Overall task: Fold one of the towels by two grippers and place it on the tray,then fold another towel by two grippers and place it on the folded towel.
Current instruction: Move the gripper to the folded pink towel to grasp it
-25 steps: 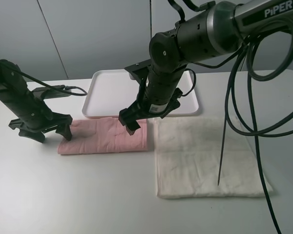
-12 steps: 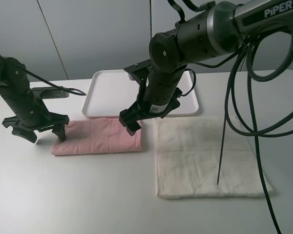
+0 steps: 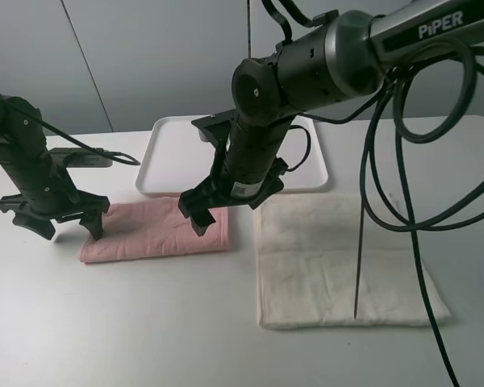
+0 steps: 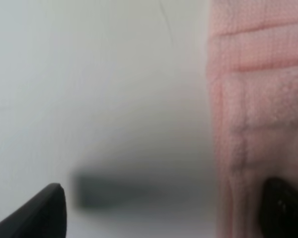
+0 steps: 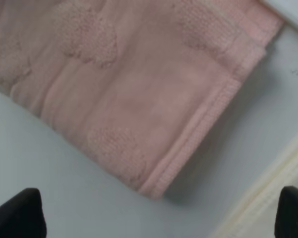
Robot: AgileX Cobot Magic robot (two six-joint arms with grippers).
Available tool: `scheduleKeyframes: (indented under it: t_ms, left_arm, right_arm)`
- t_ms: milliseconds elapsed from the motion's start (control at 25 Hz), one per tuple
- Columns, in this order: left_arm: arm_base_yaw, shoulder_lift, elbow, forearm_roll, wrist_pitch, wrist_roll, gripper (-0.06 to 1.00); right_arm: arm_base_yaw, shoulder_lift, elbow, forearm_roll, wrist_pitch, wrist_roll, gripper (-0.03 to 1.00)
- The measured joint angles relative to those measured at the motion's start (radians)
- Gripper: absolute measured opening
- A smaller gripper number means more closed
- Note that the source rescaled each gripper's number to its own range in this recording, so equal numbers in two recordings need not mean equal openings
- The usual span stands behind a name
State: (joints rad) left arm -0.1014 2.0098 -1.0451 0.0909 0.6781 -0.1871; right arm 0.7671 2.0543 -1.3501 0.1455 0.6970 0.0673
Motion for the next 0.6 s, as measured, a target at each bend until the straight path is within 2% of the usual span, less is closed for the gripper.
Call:
scheduleKeyframes:
  t_ms: [320, 600]
  left_arm:
    - [0.0, -0.005, 0.012, 0.001, -0.012, 0.007, 1.0]
    - [0.0, -0.005, 0.012, 0.001, -0.015, 0.015, 1.0]
  right_arm:
    - [0.0, 0.13, -0.168, -0.041, 0.071, 0.05, 1.0]
    - [-0.034, 0.171, -0.214, -0.051, 0.088, 0.063, 0.97]
